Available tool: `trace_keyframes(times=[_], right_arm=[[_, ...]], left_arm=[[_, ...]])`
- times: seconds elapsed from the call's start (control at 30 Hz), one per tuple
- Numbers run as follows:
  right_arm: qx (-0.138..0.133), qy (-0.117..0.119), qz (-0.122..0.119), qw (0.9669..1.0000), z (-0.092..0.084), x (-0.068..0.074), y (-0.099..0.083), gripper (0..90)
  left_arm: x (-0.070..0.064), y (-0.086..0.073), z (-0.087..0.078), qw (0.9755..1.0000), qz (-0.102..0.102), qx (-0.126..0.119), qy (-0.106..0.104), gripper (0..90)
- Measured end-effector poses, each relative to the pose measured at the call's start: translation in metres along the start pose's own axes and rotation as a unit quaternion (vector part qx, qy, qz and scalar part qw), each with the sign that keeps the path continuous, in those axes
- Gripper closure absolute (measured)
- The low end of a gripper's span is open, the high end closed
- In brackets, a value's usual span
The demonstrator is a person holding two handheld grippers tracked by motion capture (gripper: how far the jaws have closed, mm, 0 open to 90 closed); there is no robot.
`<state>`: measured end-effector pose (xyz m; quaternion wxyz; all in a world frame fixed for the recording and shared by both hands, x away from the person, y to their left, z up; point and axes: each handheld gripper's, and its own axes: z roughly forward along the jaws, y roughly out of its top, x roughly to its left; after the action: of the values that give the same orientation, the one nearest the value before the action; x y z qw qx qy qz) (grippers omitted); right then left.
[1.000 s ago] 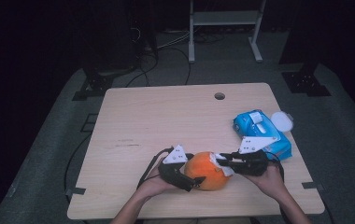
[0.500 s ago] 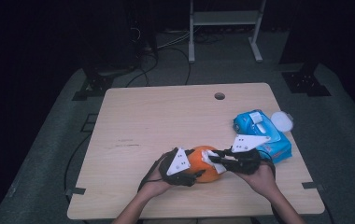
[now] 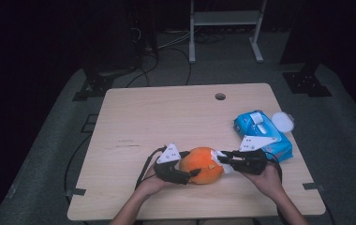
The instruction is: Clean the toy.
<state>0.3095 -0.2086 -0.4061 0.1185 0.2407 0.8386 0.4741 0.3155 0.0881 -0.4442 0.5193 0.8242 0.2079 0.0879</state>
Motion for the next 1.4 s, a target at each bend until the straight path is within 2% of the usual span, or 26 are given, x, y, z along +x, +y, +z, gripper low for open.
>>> trace_keyframes(times=[0.03, 0.1, 0.13, 0.27, 0.37, 0.43, 0.47, 0.53, 0.67, 0.73, 0.83, 0.93, 1.0, 1.13, 1.2, 1.27, 1.33, 1.4], right_arm=[[0.002, -0.004, 0.004, 1.0000, -0.001, -0.002, -0.001, 76.5], [-0.001, 0.003, 0.017, 0.9999, -0.001, -0.002, -0.002, 76.5], [-0.003, 0.006, 0.016, 0.9998, -0.001, 0.000, -0.001, 76.5], [-0.010, 0.018, 0.000, 0.9998, 0.001, 0.009, 0.006, 76.5], [-0.002, 0.016, 0.003, 0.9999, 0.001, 0.004, 0.003, 76.4], [0.010, -0.001, 0.007, 0.9999, 0.001, -0.002, -0.001, 76.4], [0.013, -0.002, 0.016, 0.9998, 0.001, -0.005, -0.003, 76.5], [0.007, 0.004, 0.027, 0.9996, 0.001, -0.006, -0.003, 76.5], [-0.013, 0.022, 0.019, 0.9995, 0.002, 0.002, 0.005, 76.4], [-0.007, 0.019, 0.009, 0.9998, 0.004, 0.004, 0.007, 76.4], [0.001, 0.018, 0.016, 0.9997, 0.005, -0.001, 0.001, 76.4], [0.015, 0.000, 0.022, 0.9996, 0.003, -0.005, -0.004, 76.4], [0.005, 0.008, 0.028, 0.9996, 0.000, -0.004, -0.003, 76.4], [0.003, 0.013, 0.016, 0.9998, 0.004, 0.001, 0.001, 76.4], [0.004, 0.017, 0.025, 0.9995, 0.006, -0.003, -0.002, 76.4], [0.002, 0.020, 0.036, 0.9992, 0.005, -0.005, -0.004, 76.4], [-0.016, 0.024, 0.035, 0.9990, 0.002, -0.002, -0.002, 76.6], [-0.034, 0.044, 0.034, 0.9979, 0.002, 0.005, 0.003, 76.6]], left_arm=[[0.001, -0.001, -0.001, 1.0000, -0.004, 0.000, -0.001, 24.5], [-0.001, -0.002, -0.001, 1.0000, -0.001, 0.003, 0.000, 24.4], [-0.002, -0.002, -0.001, 0.9999, 0.006, 0.008, 0.004, 24.2], [-0.001, -0.002, -0.002, 0.9999, 0.009, 0.013, 0.002, 24.3], [0.000, -0.003, -0.002, 0.9999, 0.009, 0.012, -0.001, 24.4], [-0.002, -0.002, -0.002, 0.9998, 0.010, 0.015, -0.001, 24.3], [-0.003, -0.001, -0.001, 0.9998, 0.012, 0.015, -0.001, 24.2], [-0.008, 0.001, 0.001, 0.9995, 0.024, 0.022, 0.002, 23.0], [-0.012, 0.001, 0.002, 0.9990, 0.037, 0.025, 0.002, 22.7], [-0.011, 0.000, 0.001, 0.9989, 0.039, 0.027, 0.002, 22.8], [-0.010, 0.000, 0.001, 0.9988, 0.040, 0.029, 0.004, 23.1], [-0.010, 0.000, 0.001, 0.9989, 0.035, 0.030, 0.005, 23.1], [-0.011, 0.001, 0.001, 0.9987, 0.039, 0.033, 0.005, 22.8], [-0.012, 0.002, 0.001, 0.9983, 0.042, 0.040, -0.005, 21.4], [-0.014, 0.003, 0.000, 0.9980, 0.043, 0.044, -0.017, 20.4], [-0.017, 0.004, 0.000, 0.9973, 0.052, 0.049, -0.015, 20.2], [-0.018, 0.004, 0.000, 0.9968, 0.058, 0.052, -0.015, 20.9], [-0.020, 0.005, 0.000, 0.9965, 0.061, 0.055, -0.015, 20.9]])
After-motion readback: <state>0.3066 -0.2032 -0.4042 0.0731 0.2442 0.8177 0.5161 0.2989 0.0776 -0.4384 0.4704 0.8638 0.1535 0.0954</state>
